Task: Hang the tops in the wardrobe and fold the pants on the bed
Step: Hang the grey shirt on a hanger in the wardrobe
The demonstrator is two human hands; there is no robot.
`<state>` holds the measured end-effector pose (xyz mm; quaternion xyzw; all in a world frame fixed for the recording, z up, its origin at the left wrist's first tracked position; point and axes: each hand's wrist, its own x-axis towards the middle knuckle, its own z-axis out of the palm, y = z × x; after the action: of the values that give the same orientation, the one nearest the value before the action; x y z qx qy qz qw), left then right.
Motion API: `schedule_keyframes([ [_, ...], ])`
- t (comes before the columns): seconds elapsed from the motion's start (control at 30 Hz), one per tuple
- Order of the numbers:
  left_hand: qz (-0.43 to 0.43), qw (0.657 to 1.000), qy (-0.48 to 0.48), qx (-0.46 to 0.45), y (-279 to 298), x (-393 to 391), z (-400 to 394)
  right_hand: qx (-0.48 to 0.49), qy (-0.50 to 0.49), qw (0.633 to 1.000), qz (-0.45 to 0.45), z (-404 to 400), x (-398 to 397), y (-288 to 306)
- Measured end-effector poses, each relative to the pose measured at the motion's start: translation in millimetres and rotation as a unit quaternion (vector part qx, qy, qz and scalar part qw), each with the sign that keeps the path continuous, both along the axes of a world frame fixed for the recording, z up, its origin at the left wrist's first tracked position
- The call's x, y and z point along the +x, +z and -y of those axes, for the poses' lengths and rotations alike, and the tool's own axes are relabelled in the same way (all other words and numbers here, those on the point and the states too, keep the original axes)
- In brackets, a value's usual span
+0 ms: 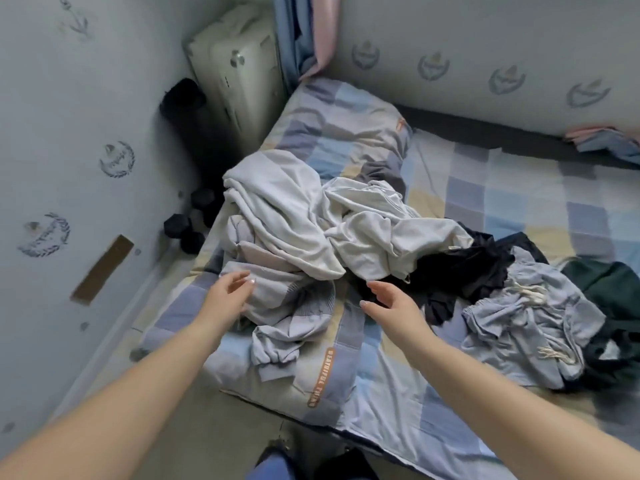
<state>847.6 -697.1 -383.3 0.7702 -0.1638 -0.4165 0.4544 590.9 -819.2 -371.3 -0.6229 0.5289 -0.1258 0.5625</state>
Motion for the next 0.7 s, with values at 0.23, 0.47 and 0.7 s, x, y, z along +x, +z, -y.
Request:
schedule_keyframes([
  [0.23,0.009,0.999,0.009,0.049,-65.6,44.3,-16.0,0.039,0.017,0.997,-0.06,-3.5,64.1,-79.4],
  [0.47,0.055,0.993,-0.076,0.078,-152.1,60.5,2.5,0.075,-0.028,0.99,-0.117,-16.2,109.1,-176.5],
  [0.7,0.36,0.885,-0.278,0.103,-212.7,99.5,54.7,0.083,-0.056,0.993,-0.066,8.8,161.6,-245.7],
])
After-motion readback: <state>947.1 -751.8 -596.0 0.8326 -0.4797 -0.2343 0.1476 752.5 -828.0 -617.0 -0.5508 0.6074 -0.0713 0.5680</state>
